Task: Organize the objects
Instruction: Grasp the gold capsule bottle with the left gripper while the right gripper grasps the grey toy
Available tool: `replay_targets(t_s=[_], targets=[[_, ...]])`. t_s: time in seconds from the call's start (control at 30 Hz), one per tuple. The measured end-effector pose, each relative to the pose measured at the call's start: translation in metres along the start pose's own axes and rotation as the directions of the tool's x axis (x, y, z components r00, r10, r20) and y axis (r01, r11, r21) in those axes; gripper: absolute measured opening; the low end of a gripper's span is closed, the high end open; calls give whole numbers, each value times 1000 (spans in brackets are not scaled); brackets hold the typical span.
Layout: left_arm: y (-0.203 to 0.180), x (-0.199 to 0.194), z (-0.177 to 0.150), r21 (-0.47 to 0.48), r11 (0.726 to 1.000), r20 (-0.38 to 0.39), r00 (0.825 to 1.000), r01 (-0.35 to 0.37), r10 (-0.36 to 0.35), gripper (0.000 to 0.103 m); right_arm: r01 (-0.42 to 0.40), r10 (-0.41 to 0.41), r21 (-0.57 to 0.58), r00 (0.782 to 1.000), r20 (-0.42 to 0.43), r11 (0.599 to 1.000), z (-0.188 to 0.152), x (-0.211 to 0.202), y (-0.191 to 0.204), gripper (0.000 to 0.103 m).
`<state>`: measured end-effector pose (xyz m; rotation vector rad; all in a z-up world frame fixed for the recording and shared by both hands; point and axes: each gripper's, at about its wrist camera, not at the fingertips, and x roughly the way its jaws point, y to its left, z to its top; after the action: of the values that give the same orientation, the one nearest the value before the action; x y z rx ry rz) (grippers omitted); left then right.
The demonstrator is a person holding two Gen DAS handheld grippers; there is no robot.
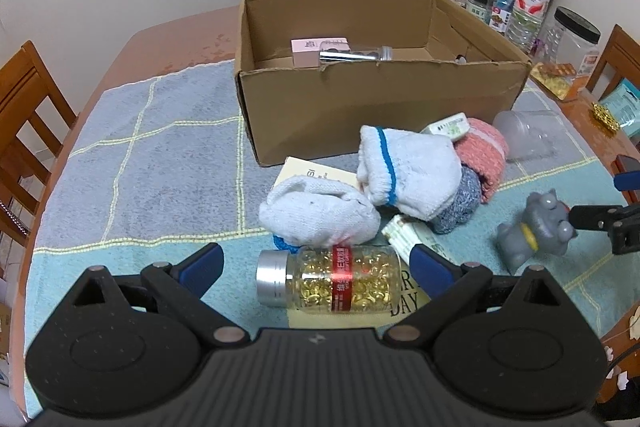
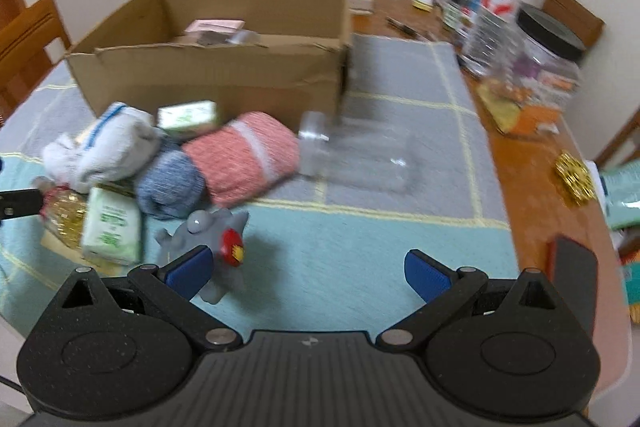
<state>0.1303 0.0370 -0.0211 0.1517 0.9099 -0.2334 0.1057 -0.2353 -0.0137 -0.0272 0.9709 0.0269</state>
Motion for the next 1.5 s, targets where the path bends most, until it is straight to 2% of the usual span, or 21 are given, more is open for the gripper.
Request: replay_targets(t_s=[0.2, 0.37, 0.53, 0.73, 0.87, 1.07, 1.2, 1.5], targets=[[2, 2, 1, -12, 1000, -5, 1000, 3, -3, 99, 3, -3, 54, 1000, 2, 999, -8, -3, -13, 103], [3, 5, -3, -15, 1000, -10, 1000, 13, -13, 99, -70, 70, 42, 998, -4, 997, -14, -4, -6, 103], [6, 10, -10, -10, 999, -24, 999, 31, -31, 99, -123, 123, 10, 991, -54, 992, -29, 11, 14, 103], [8, 18, -26, -14, 999, -61, 997, 47, -48, 99, -108, 107, -2, 990, -91, 994, -42, 31, 34, 103], [8, 27, -38, -15, 998, -88, 994, 57, -58, 99, -50, 45, -73, 996, -78, 996, -42, 36, 48, 103], [4, 43, -49, -34, 998, -111, 992, 61, -64, 100, -56, 50, -73, 996, -78, 996, -42, 36, 49, 103], [-3, 45, -55, 8, 999, -64, 997, 41, -40, 103, -53, 48, -69, 996, -73, 996, -42, 35, 49, 103], [-7, 50, -53, -40, 999, -4, 1000, 6, -6, 103, -56, 53, -77, 998, -45, 995, -46, 34, 50, 103]])
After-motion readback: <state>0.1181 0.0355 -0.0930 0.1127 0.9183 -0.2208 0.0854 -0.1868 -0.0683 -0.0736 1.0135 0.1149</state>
